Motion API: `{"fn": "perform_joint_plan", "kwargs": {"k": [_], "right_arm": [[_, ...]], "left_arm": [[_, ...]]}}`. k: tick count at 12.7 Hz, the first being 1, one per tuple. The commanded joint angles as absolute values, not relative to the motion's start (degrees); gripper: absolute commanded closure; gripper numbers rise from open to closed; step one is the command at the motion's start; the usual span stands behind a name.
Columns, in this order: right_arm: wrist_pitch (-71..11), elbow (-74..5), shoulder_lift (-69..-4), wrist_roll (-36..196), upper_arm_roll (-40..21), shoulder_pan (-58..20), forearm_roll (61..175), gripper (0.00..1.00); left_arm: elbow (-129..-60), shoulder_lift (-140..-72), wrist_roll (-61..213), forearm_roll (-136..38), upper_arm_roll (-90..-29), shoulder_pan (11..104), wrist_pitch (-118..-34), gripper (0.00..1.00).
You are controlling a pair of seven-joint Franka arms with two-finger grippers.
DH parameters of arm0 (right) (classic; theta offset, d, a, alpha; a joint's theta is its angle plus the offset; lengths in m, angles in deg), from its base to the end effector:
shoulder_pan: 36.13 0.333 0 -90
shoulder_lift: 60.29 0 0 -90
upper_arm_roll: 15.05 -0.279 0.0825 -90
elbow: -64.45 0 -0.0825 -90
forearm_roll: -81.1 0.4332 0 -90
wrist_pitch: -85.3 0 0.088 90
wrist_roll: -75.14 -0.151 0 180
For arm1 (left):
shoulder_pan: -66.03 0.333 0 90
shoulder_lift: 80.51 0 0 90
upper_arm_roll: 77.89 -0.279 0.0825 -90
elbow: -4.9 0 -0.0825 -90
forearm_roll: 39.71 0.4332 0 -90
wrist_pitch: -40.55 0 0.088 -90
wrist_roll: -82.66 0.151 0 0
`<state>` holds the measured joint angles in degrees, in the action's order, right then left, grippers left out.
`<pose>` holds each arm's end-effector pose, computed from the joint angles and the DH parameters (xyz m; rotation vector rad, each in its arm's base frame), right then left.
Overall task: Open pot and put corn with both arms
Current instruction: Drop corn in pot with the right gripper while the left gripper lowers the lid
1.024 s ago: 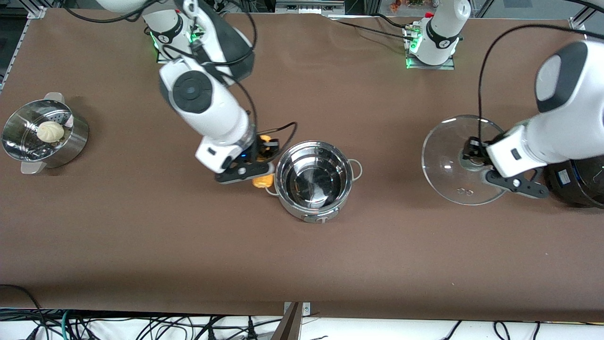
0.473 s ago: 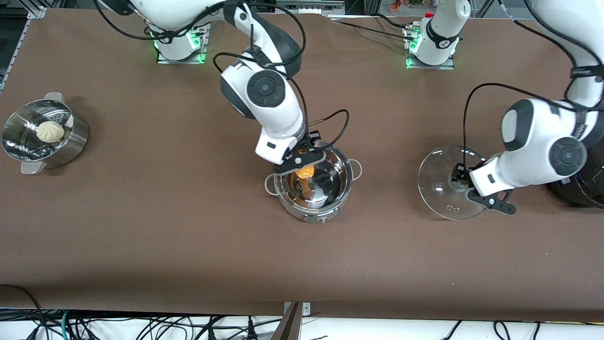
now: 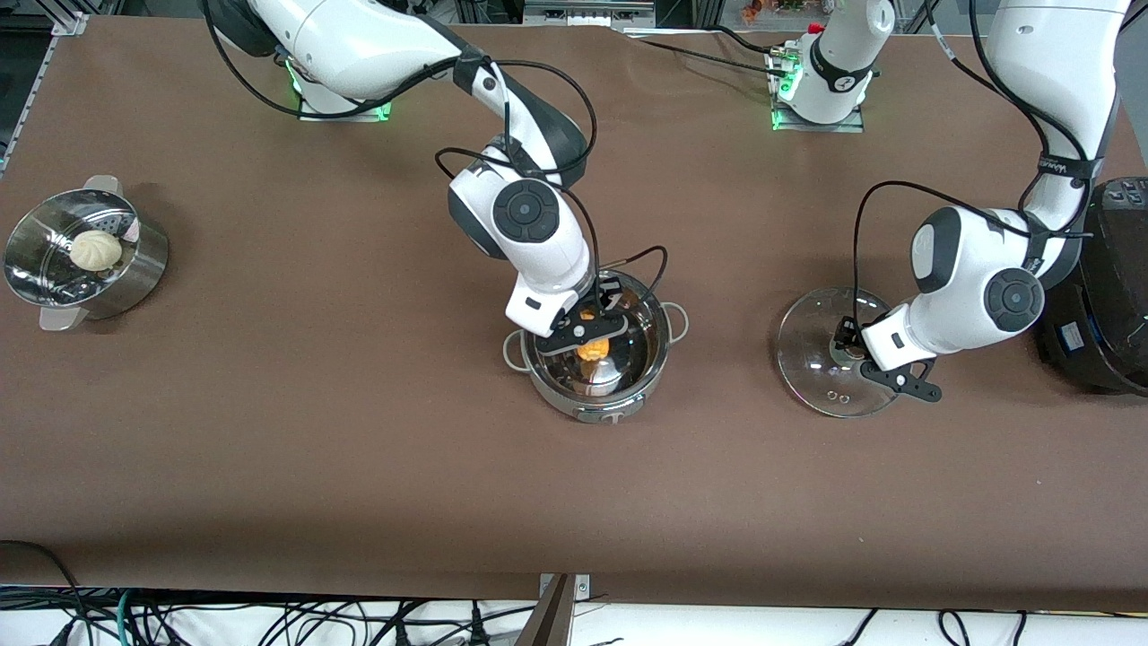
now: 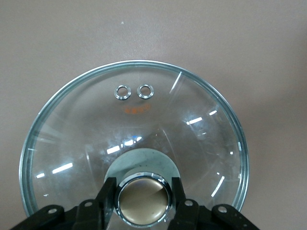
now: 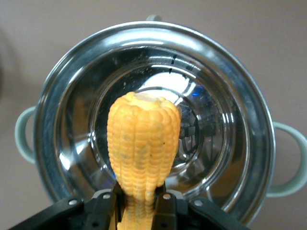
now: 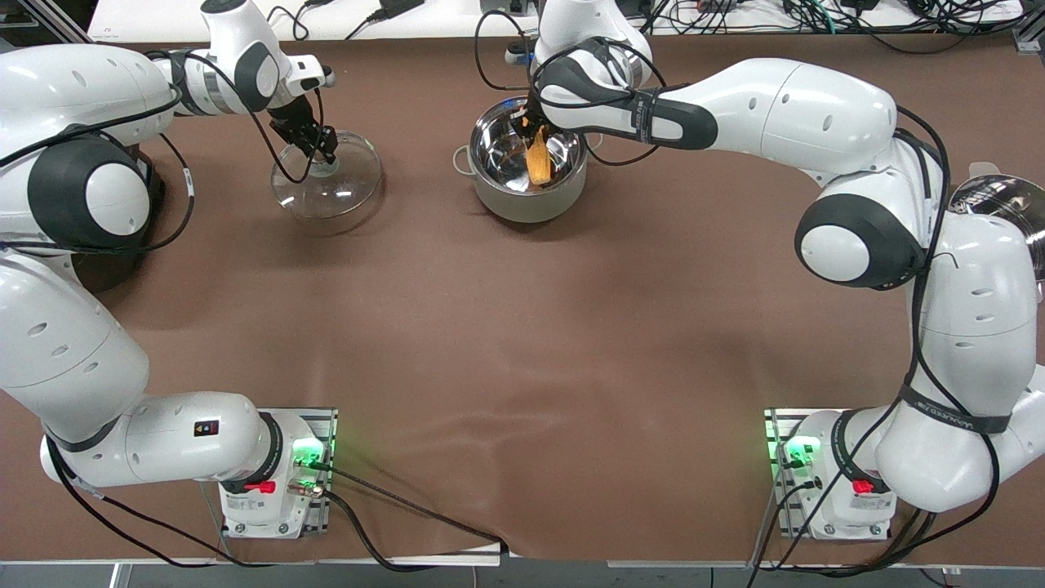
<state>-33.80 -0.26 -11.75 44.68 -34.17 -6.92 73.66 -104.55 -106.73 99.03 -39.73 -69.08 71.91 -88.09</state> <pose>0.5862 0.5451 0.2426 -2.9340 -0.3583 -0.0483 0.6279 -0.0356 0.1374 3.0148 -0.4943 -0.1661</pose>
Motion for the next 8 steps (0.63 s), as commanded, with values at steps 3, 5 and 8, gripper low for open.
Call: {"fn": "perform_joint_plan", "kwargs": {"k": [3, 5, 8], "right_arm": [[-34.5, 2.4, -9.5, 43.07, -33.77, -6.69, 72.75, 0.48], [-33.97, 2.23, -9.67, 43.24, -33.68, -6.69, 72.49, 0.0], [-31.88, 2.4, -11.33, 43.33, -33.68, -6.78, 72.49, 0.0]], "left_arm": [[-106.11, -107.58, 100.15, -39.97, -68.67, 72.36, -90.5, 0.78], [-106.11, -108.2, 100.15, -40.06, -68.67, 72.44, -90.5, 0.74], [-106.02, -108.2, 100.15, -40.06, -68.67, 72.18, -90.41, 0.0]]}}
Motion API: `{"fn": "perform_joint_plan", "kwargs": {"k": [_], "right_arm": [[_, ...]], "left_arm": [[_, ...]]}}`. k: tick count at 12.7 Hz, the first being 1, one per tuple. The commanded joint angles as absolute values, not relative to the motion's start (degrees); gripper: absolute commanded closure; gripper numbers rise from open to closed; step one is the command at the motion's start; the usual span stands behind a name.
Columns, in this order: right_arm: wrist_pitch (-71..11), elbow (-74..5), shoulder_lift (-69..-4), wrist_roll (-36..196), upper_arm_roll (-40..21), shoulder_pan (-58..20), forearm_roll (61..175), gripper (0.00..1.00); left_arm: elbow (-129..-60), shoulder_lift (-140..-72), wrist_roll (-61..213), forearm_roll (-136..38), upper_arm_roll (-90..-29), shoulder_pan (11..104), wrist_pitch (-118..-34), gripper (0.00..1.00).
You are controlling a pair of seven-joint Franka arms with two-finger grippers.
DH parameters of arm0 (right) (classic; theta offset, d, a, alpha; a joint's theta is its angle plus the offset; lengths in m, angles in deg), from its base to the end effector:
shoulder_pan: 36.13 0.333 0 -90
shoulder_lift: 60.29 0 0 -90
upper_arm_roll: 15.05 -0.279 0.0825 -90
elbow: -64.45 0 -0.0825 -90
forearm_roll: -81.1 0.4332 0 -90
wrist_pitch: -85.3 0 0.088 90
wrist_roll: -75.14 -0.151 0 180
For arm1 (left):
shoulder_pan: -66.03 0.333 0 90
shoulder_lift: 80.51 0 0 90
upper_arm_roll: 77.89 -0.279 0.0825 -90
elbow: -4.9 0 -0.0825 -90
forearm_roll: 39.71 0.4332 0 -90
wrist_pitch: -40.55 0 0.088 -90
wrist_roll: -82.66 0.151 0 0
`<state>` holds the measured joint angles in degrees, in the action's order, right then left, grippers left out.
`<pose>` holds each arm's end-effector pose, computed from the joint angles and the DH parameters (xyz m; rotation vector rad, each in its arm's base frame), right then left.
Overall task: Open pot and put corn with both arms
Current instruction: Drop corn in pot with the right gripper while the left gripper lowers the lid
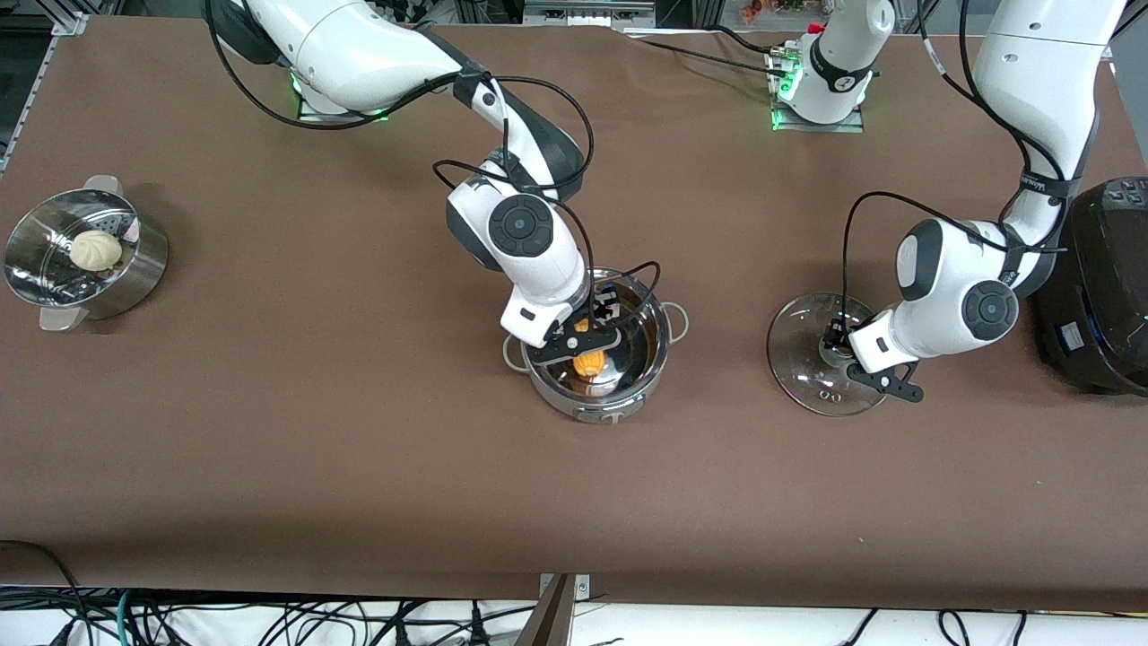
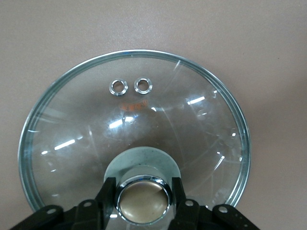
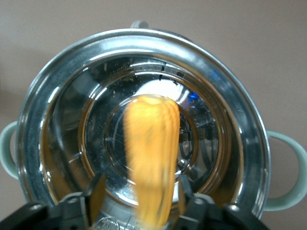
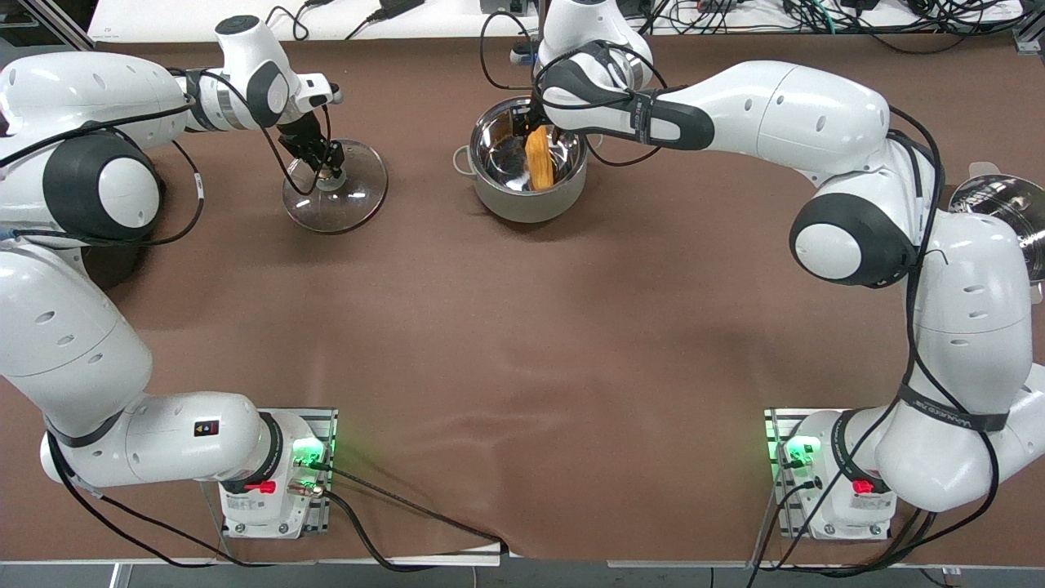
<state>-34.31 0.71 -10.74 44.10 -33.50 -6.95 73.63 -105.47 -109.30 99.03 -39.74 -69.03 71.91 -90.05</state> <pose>0.5948 0.5403 0.2371 -2.9381 -0.3252 -0.0603 0.6172 -0.0374 0.1053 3.0030 -0.4906 -0.2040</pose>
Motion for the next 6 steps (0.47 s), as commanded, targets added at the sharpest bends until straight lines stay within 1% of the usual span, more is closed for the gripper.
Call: {"fn": "perform_joint_plan", "kwargs": {"k": [1, 3, 5, 6], "right_arm": [[-30.82, 2.31, -12.38, 43.33, -33.68, -6.78, 72.58, 0.0], [-27.75, 2.31, -14.49, 43.42, -33.42, -7.56, 72.4, 0.0], [-23.01, 1.97, -19.75, 44.29, -32.89, -10.45, 72.75, 0.0], [-18.9, 1.96, -22.13, 46.38, -32.89, -12.56, 73.01, 0.0]], "left_arm": [[-105.93, -108.11, 100.15, -39.97, -68.67, 72.01, -90.24, 0.0], [-105.49, -106.89, 99.63, -40.06, -68.58, 71.92, -89.45, 0.0], [-104.71, -103.21, 98.75, -40.06, -67.62, 71.74, -86.03, 0.0], [-104.35, -101.45, 97.53, -40.06, -66.57, 71.83, -84.36, 0.0]]}}
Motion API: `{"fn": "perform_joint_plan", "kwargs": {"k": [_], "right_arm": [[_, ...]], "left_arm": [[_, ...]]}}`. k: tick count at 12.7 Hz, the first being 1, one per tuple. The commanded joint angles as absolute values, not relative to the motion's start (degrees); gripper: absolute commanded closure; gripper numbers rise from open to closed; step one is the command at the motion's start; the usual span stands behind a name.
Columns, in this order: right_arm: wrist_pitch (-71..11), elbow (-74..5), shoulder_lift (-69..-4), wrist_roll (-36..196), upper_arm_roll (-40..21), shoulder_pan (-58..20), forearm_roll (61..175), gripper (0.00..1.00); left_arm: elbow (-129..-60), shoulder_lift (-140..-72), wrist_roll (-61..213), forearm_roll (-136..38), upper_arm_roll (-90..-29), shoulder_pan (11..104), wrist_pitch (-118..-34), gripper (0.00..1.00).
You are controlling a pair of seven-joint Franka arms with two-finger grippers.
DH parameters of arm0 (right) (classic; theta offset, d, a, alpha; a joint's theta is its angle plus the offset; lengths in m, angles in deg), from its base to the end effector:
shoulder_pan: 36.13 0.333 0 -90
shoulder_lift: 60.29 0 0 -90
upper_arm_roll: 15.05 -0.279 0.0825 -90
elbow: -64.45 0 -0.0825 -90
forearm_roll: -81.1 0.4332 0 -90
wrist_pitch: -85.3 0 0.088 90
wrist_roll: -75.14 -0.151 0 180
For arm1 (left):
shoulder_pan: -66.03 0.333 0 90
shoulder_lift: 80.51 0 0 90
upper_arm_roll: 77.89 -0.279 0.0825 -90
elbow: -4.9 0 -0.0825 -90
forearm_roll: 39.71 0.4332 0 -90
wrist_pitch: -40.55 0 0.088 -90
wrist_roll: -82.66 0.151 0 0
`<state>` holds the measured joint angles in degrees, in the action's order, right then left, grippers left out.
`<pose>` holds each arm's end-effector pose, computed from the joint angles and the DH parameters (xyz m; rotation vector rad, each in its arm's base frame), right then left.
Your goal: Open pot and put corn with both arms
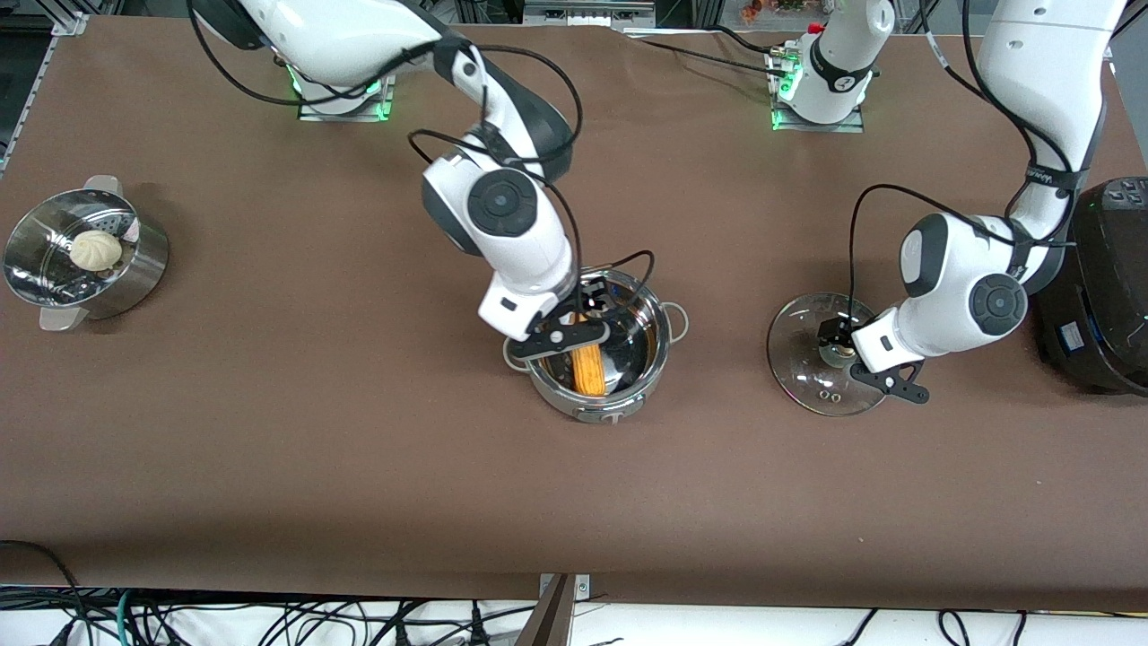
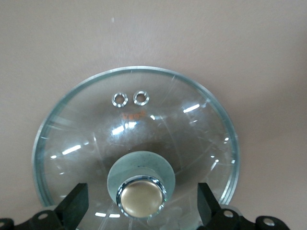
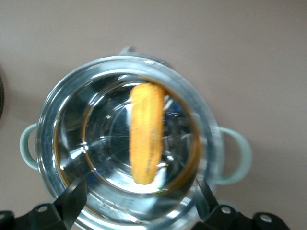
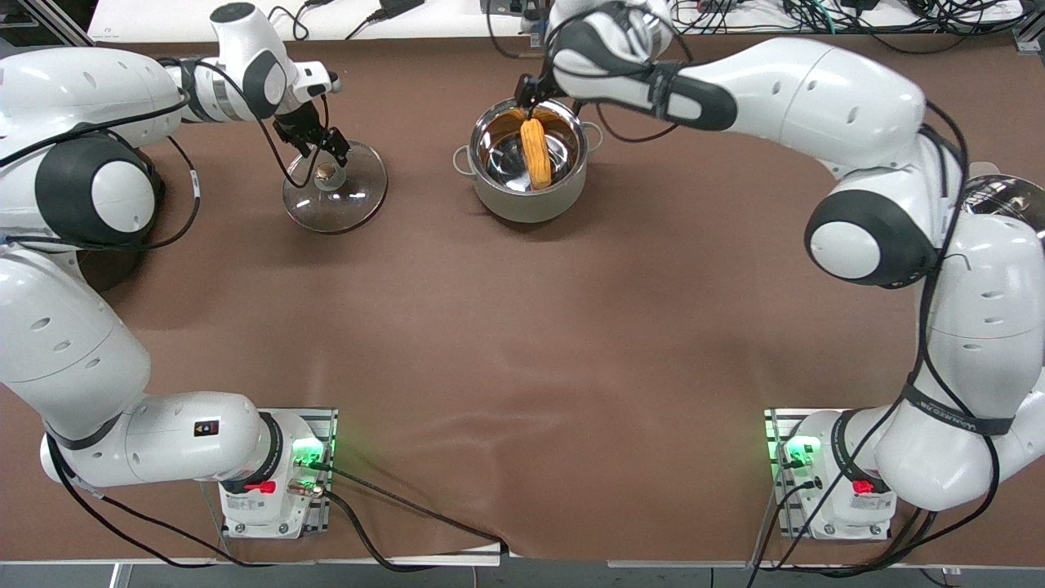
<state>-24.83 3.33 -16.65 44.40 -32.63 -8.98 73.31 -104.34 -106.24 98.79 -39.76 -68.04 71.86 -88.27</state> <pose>0.6166 0.5014 0.3222 -2.9923 -0.2844 -0.0789 0.6310 -0.0478 0.1453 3.0089 -0.5136 -0.1411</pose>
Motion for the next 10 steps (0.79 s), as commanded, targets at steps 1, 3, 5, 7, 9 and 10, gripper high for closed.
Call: {"fn": "perform_joint_plan", "kwargs": {"k": [1, 3, 5, 7, 9, 10], "right_arm": [[-15.37, 1.96, -24.06, 48.58, -32.8, -14.93, 73.1, 0.0], [-10.44, 1.96, -27.32, 49.39, -32.45, -18.27, 73.02, 0.0], [-5.43, 1.96, -29.96, 49.48, -29.39, -20.48, 72.84, 0.0], [-0.69, 1.96, -31.64, 49.74, -24.21, -20.58, 73.1, 0.0], [2.06, 1.53, -34.09, 54.28, -20.08, -21.79, 73.11, 0.0], [2.06, -0.22, -36.1, 58.06, -19.97, -24.24, 73.11, 0.0]], "left_arm": [[-104.26, -99.34, 96.04, -40.06, -66.12, 71.74, -82.52, 0.0], [-104.26, -94.51, 94.01, -40.06, -65.15, 71.74, -77.34, 0.0], [-102.16, -89.85, 90.33, -40.06, -63.4, 71.83, -70.23, 0.0], [-96.65, -87.64, 85.24, -40.06, -61.29, 71.83, -61.36, 0.0], [-89.53, -87.02, 81.1, -40.06, -59.97, 71.83, -52.05, 0.0], [-86.54, -86.93, 79.34, -40.06, -59.53, 71.83, -48.52, 0.0]]}}
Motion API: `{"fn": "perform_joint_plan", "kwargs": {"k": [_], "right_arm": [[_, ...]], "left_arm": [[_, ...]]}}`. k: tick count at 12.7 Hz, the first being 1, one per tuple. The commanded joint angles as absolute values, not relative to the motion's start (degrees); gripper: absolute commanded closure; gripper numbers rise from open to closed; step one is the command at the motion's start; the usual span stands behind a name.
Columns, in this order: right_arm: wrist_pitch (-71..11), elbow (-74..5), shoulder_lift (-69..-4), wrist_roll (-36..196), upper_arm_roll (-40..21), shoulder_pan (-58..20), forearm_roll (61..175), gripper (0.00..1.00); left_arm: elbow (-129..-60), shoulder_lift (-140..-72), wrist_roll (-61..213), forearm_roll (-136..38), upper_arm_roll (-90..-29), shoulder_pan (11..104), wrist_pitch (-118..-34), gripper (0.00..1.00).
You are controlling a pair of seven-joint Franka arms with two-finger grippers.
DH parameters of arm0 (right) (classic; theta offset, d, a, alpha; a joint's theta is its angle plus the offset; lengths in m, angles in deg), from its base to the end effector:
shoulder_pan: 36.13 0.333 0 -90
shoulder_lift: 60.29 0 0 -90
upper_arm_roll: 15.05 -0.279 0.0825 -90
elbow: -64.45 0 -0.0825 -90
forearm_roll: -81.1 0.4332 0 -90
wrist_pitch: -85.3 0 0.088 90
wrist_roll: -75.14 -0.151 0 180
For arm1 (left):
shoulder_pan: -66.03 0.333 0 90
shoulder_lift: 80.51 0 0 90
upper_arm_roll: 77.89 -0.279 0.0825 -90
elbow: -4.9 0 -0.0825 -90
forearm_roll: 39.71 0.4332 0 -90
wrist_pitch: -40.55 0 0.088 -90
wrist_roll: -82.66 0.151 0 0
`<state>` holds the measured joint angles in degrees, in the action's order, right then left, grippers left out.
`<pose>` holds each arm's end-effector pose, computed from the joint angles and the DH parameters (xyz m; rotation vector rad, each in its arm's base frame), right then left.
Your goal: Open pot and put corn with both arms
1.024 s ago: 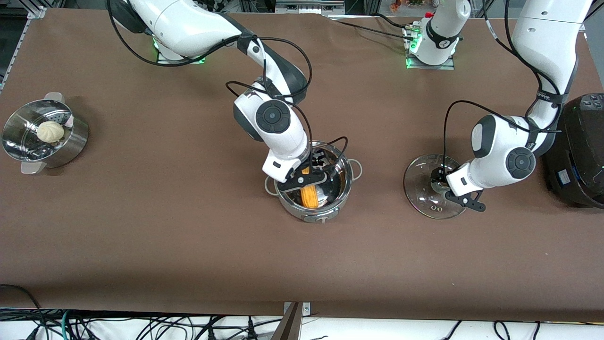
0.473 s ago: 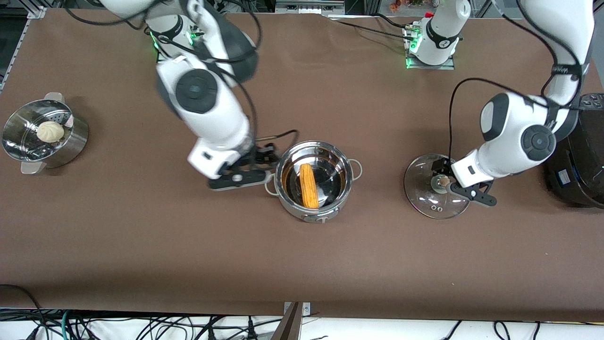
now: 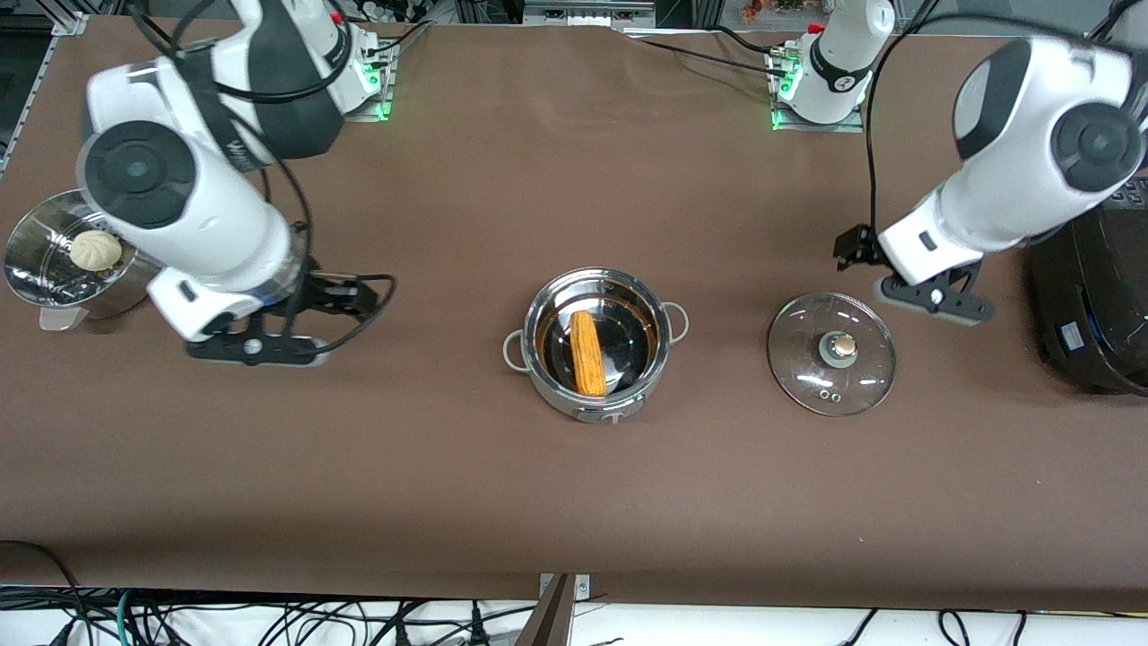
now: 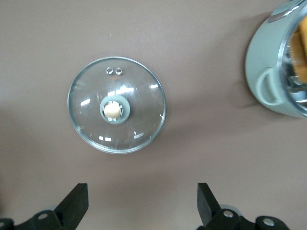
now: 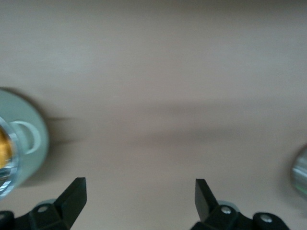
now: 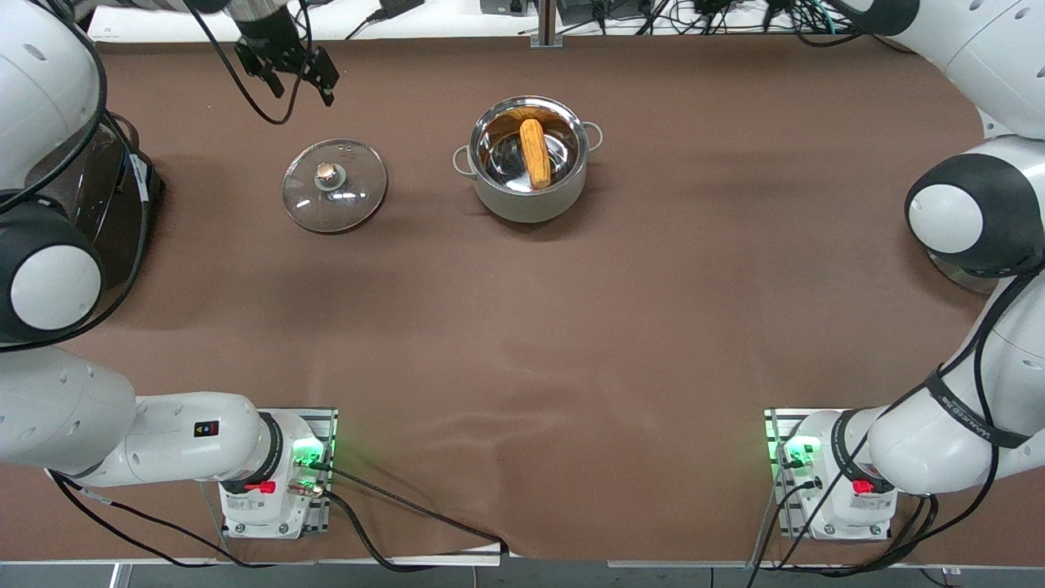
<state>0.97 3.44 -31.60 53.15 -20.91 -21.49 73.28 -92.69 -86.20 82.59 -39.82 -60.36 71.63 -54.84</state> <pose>0.6798 0.2146 0.4662 3.0256 -0.0658 -0.0823 0.6037 -0.1242 0.4244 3.1000 -0.3224 -0.2118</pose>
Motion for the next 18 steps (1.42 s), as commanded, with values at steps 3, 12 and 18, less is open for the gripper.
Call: {"fn": "perform_joint_plan", "kwargs": {"k": [3, 12, 18], "right_arm": [[-4.58, -15.57, -46.99, 66.16, -20.23, -32.24, 73.28, 0.0], [-7.25, -26.69, -60.1, 66.09, -21.64, -39.47, 79.33, 0.0], [-2.5, -25.21, -57.75, 67.85, -19.27, -39.56, 79.17, 0.0]], "left_arm": [[-81.42, -85.09, 76.77, -40.32, -59.7, 72.44, -42.52, 0.0], [-90.35, -76.84, 76.86, -41.2, -74.11, 64.01, -53.28, 0.0], [-92.76, -75.32, 77.39, -41.56, -76.22, 64.36, -51.67, 0.0]]}}
